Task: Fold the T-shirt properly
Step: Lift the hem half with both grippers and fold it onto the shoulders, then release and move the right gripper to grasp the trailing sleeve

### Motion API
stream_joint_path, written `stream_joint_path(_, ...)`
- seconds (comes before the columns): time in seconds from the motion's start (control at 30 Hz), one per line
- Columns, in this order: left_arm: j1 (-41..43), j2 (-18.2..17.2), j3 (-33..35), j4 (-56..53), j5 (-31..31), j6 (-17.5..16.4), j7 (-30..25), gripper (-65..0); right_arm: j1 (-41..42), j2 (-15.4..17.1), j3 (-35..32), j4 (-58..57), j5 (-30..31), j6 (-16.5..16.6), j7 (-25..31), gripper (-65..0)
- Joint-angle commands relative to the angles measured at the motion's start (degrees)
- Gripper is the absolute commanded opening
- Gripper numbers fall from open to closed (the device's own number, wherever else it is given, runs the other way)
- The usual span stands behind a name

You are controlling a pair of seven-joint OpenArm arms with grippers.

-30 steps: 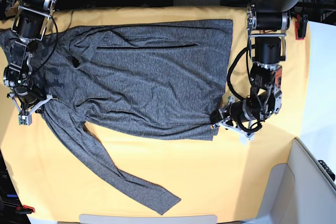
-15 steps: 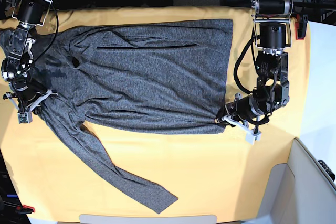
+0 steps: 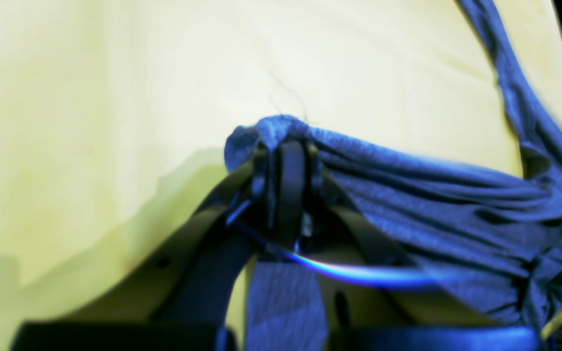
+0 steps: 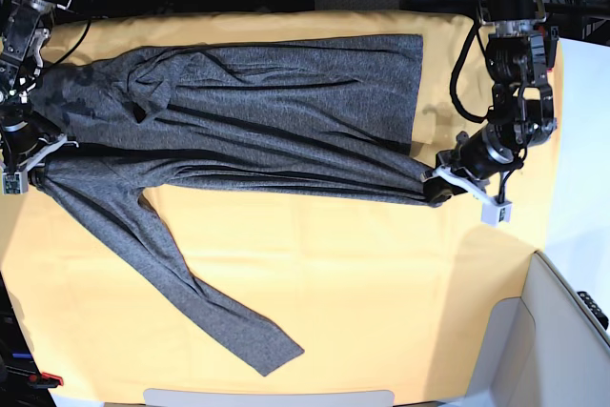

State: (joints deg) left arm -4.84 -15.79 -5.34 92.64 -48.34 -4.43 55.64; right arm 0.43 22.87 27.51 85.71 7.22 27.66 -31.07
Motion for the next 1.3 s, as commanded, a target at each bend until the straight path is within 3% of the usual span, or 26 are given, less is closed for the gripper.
stream_joint_path(0.0, 0.3, -0.5, -0.9, 2.5, -0.6, -0.5, -1.0, -64.5, 0.1, 1.4, 0.8, 1.6, 0.4, -0.4, 1.4, -65.0)
stream_joint_path(0.23, 8.1, -0.5, -2.1, 9.7, -0.5, -0.5, -1.0, -64.4, -4.3, 1.3, 1.7, 4.6, 0.5, -0.4, 1.4, -65.0)
stream_joint_path(0.6, 13.9, -0.4, -1.6, 10.0, -0.4, -0.5, -1.0, -64.2, -6.5, 1.0, 1.4, 4.0, 0.3, -0.5, 1.0, -64.8)
stream_joint_path(0.7, 13.9, -0.4, -1.5, 9.9, -0.4, -0.3, 2.2, -62.0, -6.5, 1.0, 1.1, 3.8, 0.2, -0.5, 1.0, -64.0)
stream_joint_path(0.83, 13.6, -0.3, -1.9, 9.9, -0.3, -0.2, 7.6, -55.2, -6.5, 1.0, 1.1, 1.6, 0.2, -0.6, 1.0, -52.5)
stream_joint_path(1.0, 13.6, -0.3, -2.1, 9.9, -0.3, -0.2, 8.8, -46.9, -6.6, 0.9, 1.0, 1.3, 0.3, -0.6, 1.0, -37.3)
stream_joint_path(1.13, 13.4, -0.5, -2.2, 10.2, -0.4, -0.1, 9.0, -46.4, -6.1, 1.3, 1.6, 1.4, 0.3, -0.7, 1.0, -33.8)
stream_joint_path(1.27, 11.8, -0.9, -5.9, 13.5, -0.5, -0.1, 13.5, -46.4, -3.4, 2.0, 4.4, 1.6, 0.3, -0.7, 1.0, -33.8)
